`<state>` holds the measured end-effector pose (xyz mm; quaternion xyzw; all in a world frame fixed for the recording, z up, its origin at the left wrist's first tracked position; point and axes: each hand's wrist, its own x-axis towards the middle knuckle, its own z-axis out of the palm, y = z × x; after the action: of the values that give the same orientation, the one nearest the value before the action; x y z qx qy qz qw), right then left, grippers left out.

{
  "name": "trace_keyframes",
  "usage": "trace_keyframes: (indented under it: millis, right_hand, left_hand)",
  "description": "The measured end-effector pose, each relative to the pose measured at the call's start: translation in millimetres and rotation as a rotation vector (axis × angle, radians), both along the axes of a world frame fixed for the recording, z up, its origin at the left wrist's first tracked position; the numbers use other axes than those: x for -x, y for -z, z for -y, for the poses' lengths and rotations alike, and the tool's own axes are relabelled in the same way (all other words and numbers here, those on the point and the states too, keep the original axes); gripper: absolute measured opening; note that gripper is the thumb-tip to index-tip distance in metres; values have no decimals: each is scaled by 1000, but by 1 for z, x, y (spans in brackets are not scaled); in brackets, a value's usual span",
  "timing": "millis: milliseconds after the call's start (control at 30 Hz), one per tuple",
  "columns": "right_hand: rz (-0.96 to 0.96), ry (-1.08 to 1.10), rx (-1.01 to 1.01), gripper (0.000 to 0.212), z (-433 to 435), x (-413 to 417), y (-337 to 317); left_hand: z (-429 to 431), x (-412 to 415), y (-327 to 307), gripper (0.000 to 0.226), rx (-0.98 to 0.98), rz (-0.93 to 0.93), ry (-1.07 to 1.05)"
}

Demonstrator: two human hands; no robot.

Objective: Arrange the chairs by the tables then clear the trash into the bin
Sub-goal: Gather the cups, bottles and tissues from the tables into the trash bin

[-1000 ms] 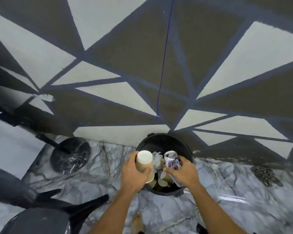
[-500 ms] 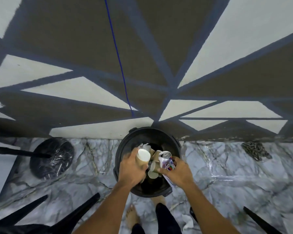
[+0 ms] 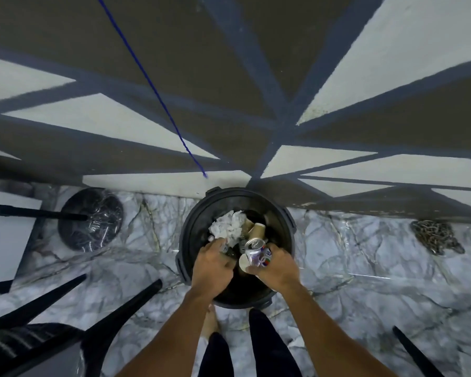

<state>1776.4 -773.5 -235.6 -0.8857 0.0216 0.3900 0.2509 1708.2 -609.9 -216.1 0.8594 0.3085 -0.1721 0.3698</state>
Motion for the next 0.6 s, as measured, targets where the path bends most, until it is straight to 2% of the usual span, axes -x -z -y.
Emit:
trace_keyframes:
  millis: [167,267,600]
  right_hand:
    - [-14,-130,27,101,-6,-2,20]
    - [7,-172,-1,99,-7,-5,14]
    - [22,-206,10,56,6,-3,3]
  left_hand:
    - [-12,7,3,63,-12,-19,-79]
    - [-16,12,1,62,-35,-25,-95]
    - [-7,39,-6,58,-29,-22,-147]
